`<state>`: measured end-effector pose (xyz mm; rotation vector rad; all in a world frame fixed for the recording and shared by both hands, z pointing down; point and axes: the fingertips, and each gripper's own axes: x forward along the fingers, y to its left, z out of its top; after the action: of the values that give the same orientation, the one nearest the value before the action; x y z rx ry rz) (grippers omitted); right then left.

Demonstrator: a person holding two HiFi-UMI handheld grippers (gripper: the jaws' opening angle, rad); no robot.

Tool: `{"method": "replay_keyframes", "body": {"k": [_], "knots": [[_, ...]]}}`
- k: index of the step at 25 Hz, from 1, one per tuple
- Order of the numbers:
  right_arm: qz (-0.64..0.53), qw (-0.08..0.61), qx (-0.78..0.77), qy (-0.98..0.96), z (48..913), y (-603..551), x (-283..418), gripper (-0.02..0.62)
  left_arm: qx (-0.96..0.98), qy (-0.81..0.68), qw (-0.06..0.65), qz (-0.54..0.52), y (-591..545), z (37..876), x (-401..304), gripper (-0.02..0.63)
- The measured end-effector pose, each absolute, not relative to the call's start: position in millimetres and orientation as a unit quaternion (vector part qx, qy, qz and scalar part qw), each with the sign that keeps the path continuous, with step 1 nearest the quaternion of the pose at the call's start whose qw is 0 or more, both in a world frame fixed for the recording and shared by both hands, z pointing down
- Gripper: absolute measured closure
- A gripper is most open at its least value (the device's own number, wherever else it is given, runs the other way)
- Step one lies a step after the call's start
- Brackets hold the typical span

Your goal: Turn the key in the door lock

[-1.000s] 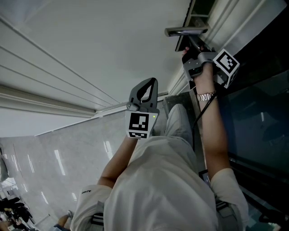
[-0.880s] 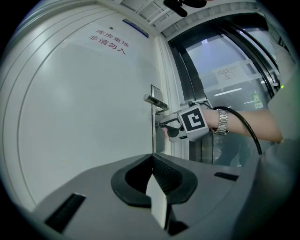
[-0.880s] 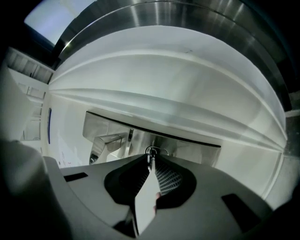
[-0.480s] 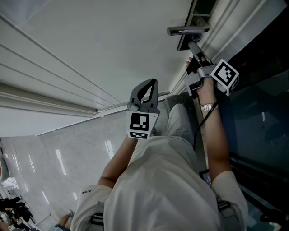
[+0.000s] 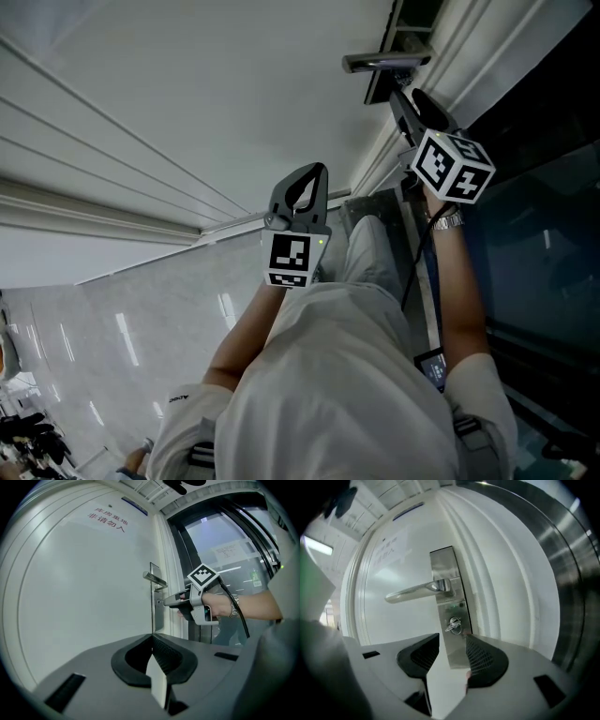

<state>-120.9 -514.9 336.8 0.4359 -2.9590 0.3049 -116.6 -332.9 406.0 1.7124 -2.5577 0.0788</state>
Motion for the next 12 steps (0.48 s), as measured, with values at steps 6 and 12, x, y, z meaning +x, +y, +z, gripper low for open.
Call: {"method": "replay_keyframes", "body": {"k": [6,12], "knots": [[-0.184,0.119,0.202,-0.955,329,-512,-122,0.442,0.556,-0.831,0.029,0.023,-335,405,-120,0.597],[-0.36,0.164,0.214,-0.893,324,-506,-130,0.442,0.56,-0.828,0.025,0.02,-340,403,-120,0.597]]}}
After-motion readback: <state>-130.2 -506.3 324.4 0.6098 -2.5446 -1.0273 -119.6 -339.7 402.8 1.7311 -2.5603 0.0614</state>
